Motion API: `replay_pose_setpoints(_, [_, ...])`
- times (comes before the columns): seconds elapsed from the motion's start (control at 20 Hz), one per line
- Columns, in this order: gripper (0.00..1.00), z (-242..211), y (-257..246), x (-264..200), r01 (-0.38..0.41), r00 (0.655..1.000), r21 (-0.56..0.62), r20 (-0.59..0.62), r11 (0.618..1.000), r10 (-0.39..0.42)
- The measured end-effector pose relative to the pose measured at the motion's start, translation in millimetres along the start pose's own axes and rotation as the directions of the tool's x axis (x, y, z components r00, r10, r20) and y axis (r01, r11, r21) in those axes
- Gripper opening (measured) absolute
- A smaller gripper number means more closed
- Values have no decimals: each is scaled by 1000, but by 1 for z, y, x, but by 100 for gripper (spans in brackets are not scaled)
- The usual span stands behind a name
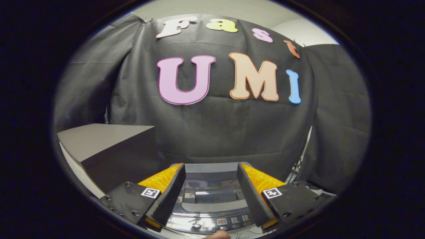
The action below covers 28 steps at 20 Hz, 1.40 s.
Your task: Put the clothes into the washing machine and then close the washing machine lid.
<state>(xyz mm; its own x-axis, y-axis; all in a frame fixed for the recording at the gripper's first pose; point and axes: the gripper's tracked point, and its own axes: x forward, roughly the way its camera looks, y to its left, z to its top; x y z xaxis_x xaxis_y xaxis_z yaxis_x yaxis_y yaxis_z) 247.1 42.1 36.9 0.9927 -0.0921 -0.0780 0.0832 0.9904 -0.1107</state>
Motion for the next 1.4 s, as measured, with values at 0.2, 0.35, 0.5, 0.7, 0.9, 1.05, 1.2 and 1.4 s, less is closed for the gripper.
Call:
replay_pose_setpoints(0.2, [96,-1,-2,-23,16,1000,-7,10,1000,-16])
replay_pose_setpoints(0.35, [97,-6,0,-40,14,1000,-9,13,1000,-14])
replay_pose_setpoints(0.5, [97,-13,3,-56,-1,1000,-9,11,1000,1])
replay_pose_setpoints(0.7, [97,-17,2,-74,-14,1000,29,22,999,14])
replay_pose_setpoints(0.9, [97,-15,-9,-100,-8,999,41,35,999,7])
replay_pose_setpoints(1.05, [97,-9,-16,-123,-7,998,44,62,999,4])
replay_pose_setpoints(1.2, [97,-10,-22,-143,-16,998,47,67,999,13])
replay_pose_setpoints(1.4, [97,-5,-21,-158,-67,994,61,92,996,62])
